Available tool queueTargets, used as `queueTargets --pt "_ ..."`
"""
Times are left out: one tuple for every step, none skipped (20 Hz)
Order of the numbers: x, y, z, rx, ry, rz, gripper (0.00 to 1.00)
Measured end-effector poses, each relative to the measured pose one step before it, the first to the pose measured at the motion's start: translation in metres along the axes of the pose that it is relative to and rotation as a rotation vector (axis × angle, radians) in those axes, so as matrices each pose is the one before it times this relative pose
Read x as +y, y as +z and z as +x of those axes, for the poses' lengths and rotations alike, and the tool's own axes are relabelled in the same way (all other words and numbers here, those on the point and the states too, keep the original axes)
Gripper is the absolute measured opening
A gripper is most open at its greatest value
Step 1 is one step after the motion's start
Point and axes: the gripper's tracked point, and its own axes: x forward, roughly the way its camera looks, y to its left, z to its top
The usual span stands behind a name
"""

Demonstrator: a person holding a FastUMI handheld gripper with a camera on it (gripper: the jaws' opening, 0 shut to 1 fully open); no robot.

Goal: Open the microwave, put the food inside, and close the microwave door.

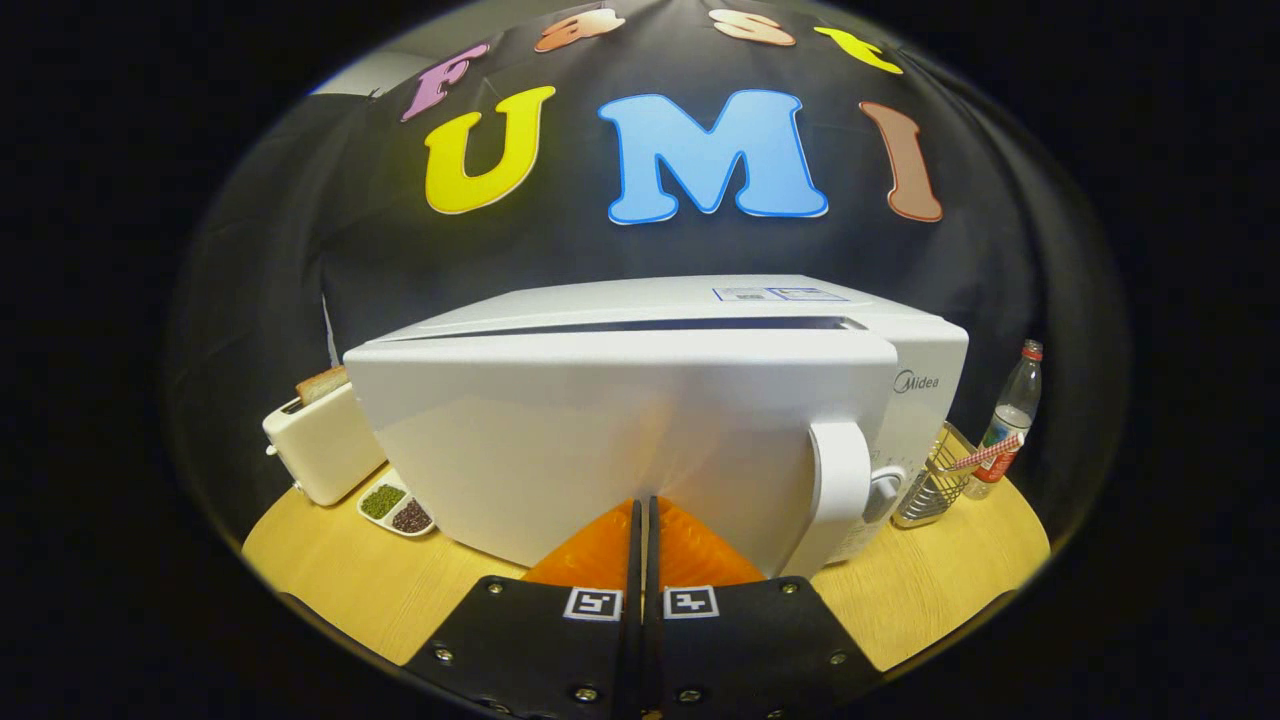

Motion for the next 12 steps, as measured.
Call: queueTargets --pt "-0.00265 0.00030 0.00344 0.00097 -0.01140 0.00426 0.01" --pt "-0.00233 0.00016 0.00188 0.00500 -0.00780 0.00745 0.01" --pt "0.00156 -0.00161 -0.00070 0.00086 -0.00205 0.00468 0.01" --pt "-0.00007 0.00033 0.00076 -0.00582 -0.00925 -0.02152 0.01" --pt "-0.00042 -0.00003 0.00090 -0.00725 -0.01235 -0.02645 0.01" --pt "-0.00065 0.00140 0.00052 -0.00577 -0.01236 -0.01896 0.01" --pt "-0.00142 -0.00087 0.00088 0.00051 -0.01052 -0.00325 0.01" --pt "0.00094 -0.00044 0.00038 0.00319 -0.00022 0.00584 0.01" --pt "0.00020 -0.00058 -0.00032 0.00266 -0.00213 -0.00349 0.01" --pt "-0.00037 0.00126 0.00028 -0.00682 -0.00780 -0.01824 0.01" --pt "0.00043 0.00050 -0.00051 -0.00233 -0.00718 -0.01063 0.01" --pt "-0.00017 0.00028 0.00081 -0.00191 -0.00707 -0.00220 0.01"
